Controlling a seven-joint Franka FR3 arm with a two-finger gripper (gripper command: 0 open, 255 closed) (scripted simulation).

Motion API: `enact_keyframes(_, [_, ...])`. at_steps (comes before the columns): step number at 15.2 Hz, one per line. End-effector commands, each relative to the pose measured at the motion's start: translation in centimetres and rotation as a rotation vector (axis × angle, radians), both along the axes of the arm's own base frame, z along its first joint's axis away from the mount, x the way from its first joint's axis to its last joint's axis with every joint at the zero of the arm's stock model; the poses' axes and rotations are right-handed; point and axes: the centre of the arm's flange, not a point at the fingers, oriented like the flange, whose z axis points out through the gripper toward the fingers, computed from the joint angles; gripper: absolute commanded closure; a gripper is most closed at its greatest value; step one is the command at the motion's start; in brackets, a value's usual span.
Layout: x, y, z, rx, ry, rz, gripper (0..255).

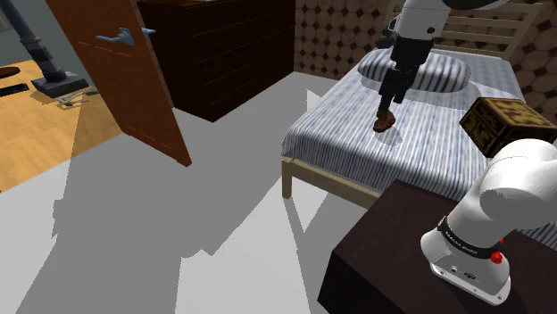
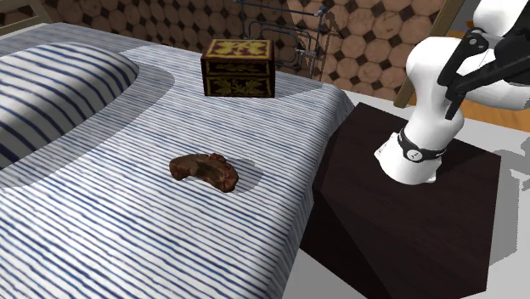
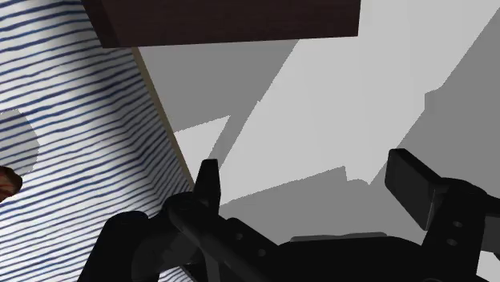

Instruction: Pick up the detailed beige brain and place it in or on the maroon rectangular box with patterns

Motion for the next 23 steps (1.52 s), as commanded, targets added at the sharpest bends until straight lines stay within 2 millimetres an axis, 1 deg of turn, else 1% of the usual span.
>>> enact_keyframes(1, [0.0, 0.0, 0.0, 0.000, 0.000, 0.000, 0])
enact_keyframes(7, [2.6, -5.9, -3.9, -0.011, -0.031, -0.106, 0])
enact_keyframes(12, [4.4, -11.0, -7.0, -0.021, -0.057, -0.195, 0])
enact_keyframes(18, [6.1, -17.4, -10.6, -0.032, -0.088, -0.301, 0])
enact_keyframes(23, [7.0, -22.8, -13.5, -0.041, -0.114, -0.390, 0])
